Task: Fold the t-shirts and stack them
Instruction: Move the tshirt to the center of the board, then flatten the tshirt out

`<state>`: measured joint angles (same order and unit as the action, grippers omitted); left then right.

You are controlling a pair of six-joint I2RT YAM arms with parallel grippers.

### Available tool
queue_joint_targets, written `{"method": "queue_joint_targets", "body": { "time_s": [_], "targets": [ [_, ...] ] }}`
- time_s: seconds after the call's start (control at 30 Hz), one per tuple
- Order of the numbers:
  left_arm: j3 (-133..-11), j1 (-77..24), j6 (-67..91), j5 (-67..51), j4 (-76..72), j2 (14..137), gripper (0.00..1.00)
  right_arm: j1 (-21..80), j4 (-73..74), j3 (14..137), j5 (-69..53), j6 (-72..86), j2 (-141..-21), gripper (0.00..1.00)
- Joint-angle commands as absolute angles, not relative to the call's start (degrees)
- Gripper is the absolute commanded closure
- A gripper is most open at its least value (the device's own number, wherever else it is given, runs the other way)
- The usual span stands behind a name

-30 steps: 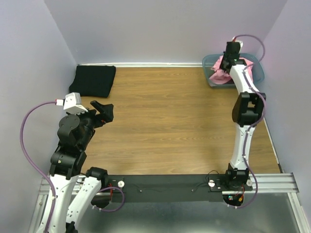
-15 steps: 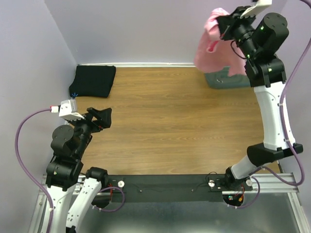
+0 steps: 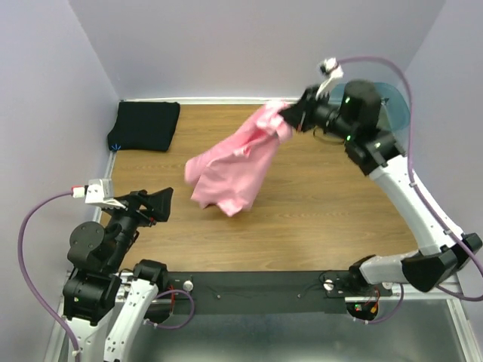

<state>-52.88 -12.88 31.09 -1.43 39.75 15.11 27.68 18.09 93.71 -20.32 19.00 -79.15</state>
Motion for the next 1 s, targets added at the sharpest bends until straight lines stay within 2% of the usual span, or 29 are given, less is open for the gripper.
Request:
{"method": "queue_joint_targets", "body": {
  "time_s": [0.0, 0.07, 0.13, 0.17, 0.27, 0.3, 0.37, 0.4, 0.47, 0.7, 0.83, 0.97],
  "targets": [
    [-50.46, -13.27, 33.83, -5.79, 45.08, 12.58, 0.04, 27.51, 16.45, 68.48, -4.2, 24.24, -68.32, 0.94],
    [-48.7, -13.27, 35.76, -6.5, 45.88, 11.69, 0.04, 27.42, 16.44, 60.42, 7.39, 26.71, -61.39, 0.94],
    [-47.11, -13.27, 36.99, -7.38, 46.32, 11.69, 0.04, 27.16, 16.96, 50.48, 12.89, 29.17, -57.15, 0.93],
    [-46.59, -13.27, 37.78, -7.73, 46.06, 12.21, 0.04, 27.07, 18.44, 47.84, 18.14, 30.66, -53.65, 0.85],
    [-44.13, -13.27, 38.58, -8.96, 44.65, 14.23, 0.04, 26.81, 19.86, 41.23, 23.71, 33.13, -49.05, 0.7],
    [-43.34, -13.27, 39.19, -9.05, 43.08, 16.15, 0.04, 26.81, 20.82, 40.26, 26.69, 33.48, -47.39, 0.53],
    [-41.06, -13.27, 40.16, -9.75, 41.05, 18.79, 0.04, 26.81, 22.66, 38.85, 28.55, 34.88, -46.85, 0.29],
    [-40.52, -13.27, 40.69, -9.93, 38.7, 21.94, 0.04, 26.89, 24.85, 38.93, 28.83, 35.5, -46.85, 0.14],
    [-39.03, -13.27, 42.27, -11.07, 36.31, 26.95, 0.04, 26.89, 27.4, 39.9, 26.73, 35.07, -47.28, 0.07],
    [-41.56, -15.28, 45.61, -8.45, 29.01, 45.07, 0.04, 26.89, 33.04, 43.59, 21.45, 30.33, -47.64, 0.06],
    [-47.2, -24.15, 49.3, 1.38, 28.39, 56.66, 0.04, 26.81, 33.66, 42.89, 19.43, 28.92, -46.06, 0.05],
    [-58.08, -31.01, 51.94, 10.0, 31.98, 70.02, 0.04, 26.98, 33.66, 42.54, 15.21, 28.48, -45.62, 0.05]
  ]
}}
